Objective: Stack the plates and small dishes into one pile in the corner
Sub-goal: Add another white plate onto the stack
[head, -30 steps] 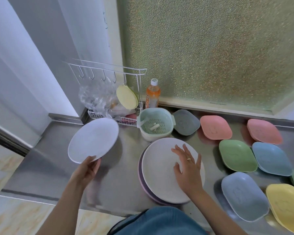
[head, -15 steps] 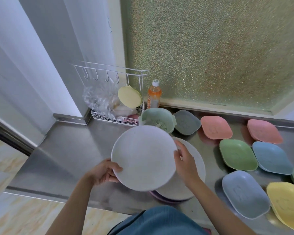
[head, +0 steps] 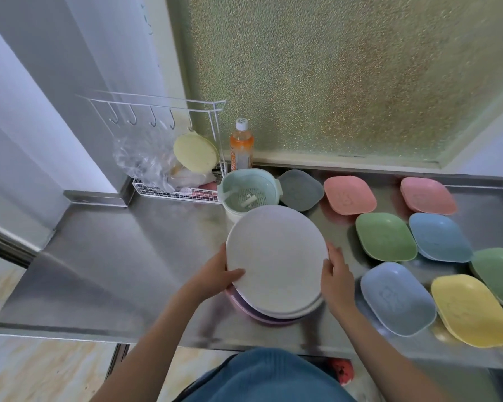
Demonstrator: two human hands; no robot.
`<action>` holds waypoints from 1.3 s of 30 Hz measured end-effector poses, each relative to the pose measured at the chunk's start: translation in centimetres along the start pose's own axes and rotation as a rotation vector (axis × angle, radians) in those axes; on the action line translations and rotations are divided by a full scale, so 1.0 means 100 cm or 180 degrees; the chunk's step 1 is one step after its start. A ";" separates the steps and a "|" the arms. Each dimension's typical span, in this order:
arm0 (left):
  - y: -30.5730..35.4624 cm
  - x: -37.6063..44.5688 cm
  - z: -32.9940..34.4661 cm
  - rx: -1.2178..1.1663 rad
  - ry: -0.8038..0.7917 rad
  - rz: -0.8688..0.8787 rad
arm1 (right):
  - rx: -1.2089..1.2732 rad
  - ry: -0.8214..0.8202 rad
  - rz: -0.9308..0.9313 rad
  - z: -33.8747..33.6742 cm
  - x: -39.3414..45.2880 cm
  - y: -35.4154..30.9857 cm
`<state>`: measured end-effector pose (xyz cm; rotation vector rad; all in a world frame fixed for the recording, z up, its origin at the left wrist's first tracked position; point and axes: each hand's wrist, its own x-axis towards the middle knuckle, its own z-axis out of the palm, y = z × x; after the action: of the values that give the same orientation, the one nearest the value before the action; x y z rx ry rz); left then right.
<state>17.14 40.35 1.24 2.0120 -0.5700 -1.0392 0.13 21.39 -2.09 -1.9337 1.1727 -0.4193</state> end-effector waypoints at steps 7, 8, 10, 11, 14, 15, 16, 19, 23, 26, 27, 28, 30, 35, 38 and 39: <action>-0.002 -0.004 0.010 0.1555 0.0303 -0.0207 | 0.0012 0.0034 -0.0072 -0.001 -0.003 0.005; -0.002 -0.005 0.011 0.1620 0.0303 -0.0244 | 0.0000 0.0057 -0.0081 -0.001 -0.004 0.005; -0.004 -0.008 0.013 0.1355 0.0297 -0.0288 | -0.0008 0.0087 -0.0087 -0.001 -0.007 0.005; -0.007 -0.007 0.014 0.1176 0.0290 -0.0314 | -0.0009 0.0078 -0.0094 -0.001 -0.008 0.004; -0.012 -0.006 0.014 0.0813 0.0194 -0.0307 | -0.0006 -0.0009 -0.0128 -0.003 -0.009 0.004; -0.012 -0.006 0.015 0.0632 0.0148 -0.0292 | 0.0013 -0.0037 -0.0138 -0.003 -0.008 0.005; -0.010 -0.007 0.015 0.0453 0.0091 -0.0279 | 0.0050 -0.0057 -0.0142 -0.004 -0.008 0.005; -0.004 -0.007 0.014 0.0172 -0.0001 -0.0254 | 0.0166 -0.0076 -0.0072 -0.004 -0.005 0.010; -0.008 -0.002 0.017 0.0082 0.0282 -0.0373 | 0.0290 -0.0168 0.0004 -0.005 -0.004 0.012; -0.012 0.003 0.022 0.0091 0.0484 -0.0501 | 0.0717 -0.0290 0.0364 -0.005 -0.005 0.011; -0.013 0.004 0.024 0.0078 0.0491 -0.0537 | 0.0875 -0.0381 0.0543 -0.005 -0.006 0.012; -0.013 0.006 0.026 0.0085 0.0473 -0.0574 | 0.0990 -0.0492 0.0665 -0.005 -0.008 0.014; -0.013 0.008 0.029 0.0142 0.0442 -0.0616 | 0.1032 -0.0652 0.0746 -0.007 -0.013 0.017; -0.021 0.012 0.029 -0.0160 0.0854 -0.0775 | 0.1260 -0.0652 0.0828 -0.011 -0.020 0.014; -0.027 0.013 0.029 -0.0486 0.0657 -0.0948 | 0.1243 -0.0643 0.0786 -0.012 -0.018 0.016; -0.027 0.013 0.029 -0.0594 0.0584 -0.0931 | 0.1242 -0.0656 0.0767 -0.012 -0.017 0.017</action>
<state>15.59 39.81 -2.62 2.0331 -0.0787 -1.0208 -2.51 21.81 -2.50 -1.4445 1.0810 -0.2863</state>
